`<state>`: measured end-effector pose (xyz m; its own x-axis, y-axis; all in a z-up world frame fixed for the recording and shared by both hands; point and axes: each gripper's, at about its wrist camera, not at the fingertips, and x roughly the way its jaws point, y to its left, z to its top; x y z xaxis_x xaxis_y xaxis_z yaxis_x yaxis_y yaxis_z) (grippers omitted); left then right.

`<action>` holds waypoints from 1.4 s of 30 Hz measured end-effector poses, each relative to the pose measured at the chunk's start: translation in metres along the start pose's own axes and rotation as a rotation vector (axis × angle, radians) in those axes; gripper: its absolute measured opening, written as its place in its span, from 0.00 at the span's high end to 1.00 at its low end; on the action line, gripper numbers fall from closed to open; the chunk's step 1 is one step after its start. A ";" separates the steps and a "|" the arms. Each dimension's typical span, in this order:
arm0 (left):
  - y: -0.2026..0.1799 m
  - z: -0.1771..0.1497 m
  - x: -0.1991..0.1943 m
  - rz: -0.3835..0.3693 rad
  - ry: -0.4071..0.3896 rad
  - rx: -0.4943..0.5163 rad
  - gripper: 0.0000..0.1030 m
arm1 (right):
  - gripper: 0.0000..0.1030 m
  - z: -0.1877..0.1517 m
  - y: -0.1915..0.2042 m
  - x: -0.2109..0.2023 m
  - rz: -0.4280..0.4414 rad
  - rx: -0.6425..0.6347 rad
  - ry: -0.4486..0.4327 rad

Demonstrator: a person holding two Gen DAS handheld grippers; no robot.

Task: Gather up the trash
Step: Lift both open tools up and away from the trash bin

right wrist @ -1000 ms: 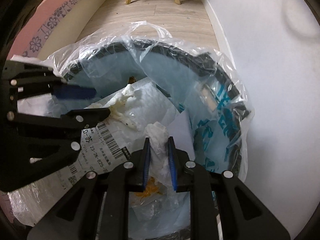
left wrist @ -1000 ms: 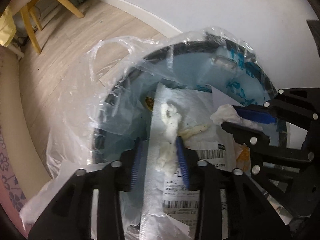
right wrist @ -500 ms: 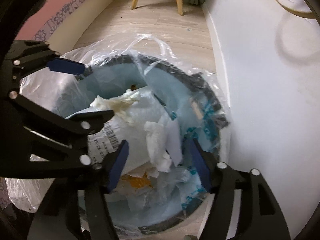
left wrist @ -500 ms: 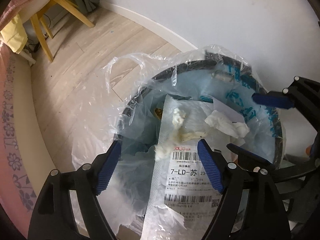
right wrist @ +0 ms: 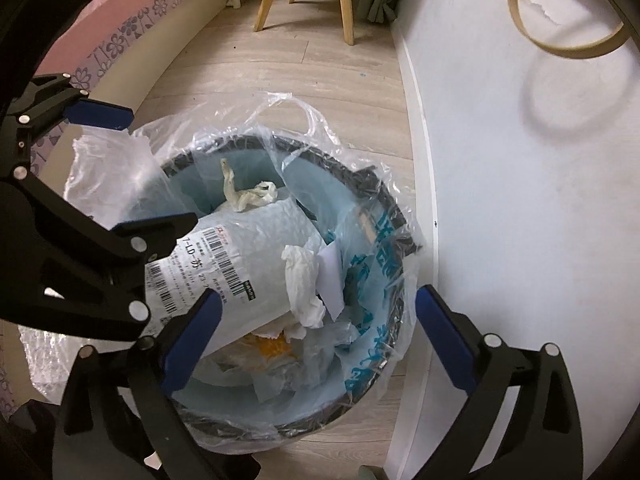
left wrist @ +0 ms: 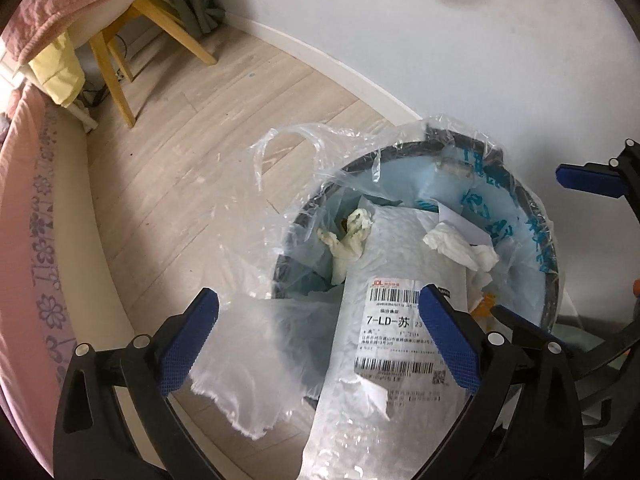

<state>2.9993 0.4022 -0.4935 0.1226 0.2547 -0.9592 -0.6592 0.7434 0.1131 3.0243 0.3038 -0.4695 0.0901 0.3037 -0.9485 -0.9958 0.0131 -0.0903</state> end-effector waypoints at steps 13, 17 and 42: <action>0.007 -0.008 -0.070 -0.001 -0.020 -0.021 0.06 | 0.07 -0.003 0.000 -0.057 -0.007 0.060 -0.041; 0.012 -0.005 -0.104 -0.008 -0.029 -0.045 0.06 | 0.07 0.003 -0.002 -0.091 -0.010 0.094 -0.049; 0.065 0.049 -0.356 0.058 -0.238 -0.109 0.06 | 0.07 0.080 -0.021 -0.316 -0.084 0.133 -0.177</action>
<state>2.9487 0.3901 -0.1315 0.2450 0.4424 -0.8627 -0.7445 0.6559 0.1249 3.0155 0.2835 -0.1440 0.1805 0.4580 -0.8704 -0.9792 0.1672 -0.1151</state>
